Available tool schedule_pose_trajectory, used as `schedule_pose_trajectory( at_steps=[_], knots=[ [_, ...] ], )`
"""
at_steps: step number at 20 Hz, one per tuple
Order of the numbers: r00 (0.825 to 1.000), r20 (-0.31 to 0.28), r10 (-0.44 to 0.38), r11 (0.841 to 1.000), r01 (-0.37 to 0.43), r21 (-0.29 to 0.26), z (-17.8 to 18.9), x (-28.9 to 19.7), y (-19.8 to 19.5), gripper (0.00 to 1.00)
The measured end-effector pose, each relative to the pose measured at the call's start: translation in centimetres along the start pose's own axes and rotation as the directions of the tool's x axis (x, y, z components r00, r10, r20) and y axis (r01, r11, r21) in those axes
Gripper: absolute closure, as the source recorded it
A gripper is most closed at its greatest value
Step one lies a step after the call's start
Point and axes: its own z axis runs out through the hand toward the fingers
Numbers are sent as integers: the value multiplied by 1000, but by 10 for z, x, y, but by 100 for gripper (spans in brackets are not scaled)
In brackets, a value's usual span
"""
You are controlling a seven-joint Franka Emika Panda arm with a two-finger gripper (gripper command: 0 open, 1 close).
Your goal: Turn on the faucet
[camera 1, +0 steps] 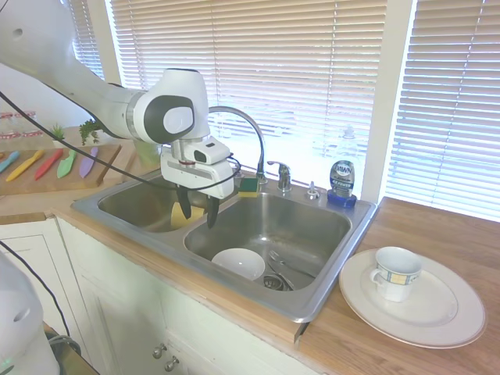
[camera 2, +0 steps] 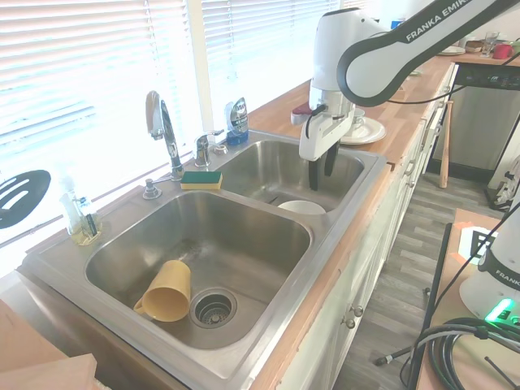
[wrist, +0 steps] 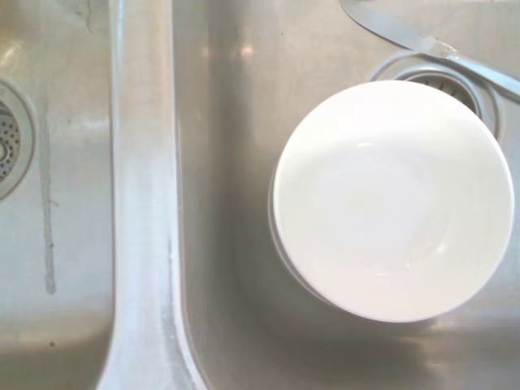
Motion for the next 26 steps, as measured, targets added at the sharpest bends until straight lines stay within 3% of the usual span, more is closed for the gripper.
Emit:
schedule_pose_trajectory(
  at_steps=[12,26],
  knots=[
    [1000,11,25,1000,-25,-6,14,24,-24,100],
    [996,-15,89,994,-88,63,14,135,-128,100]
  ],
)
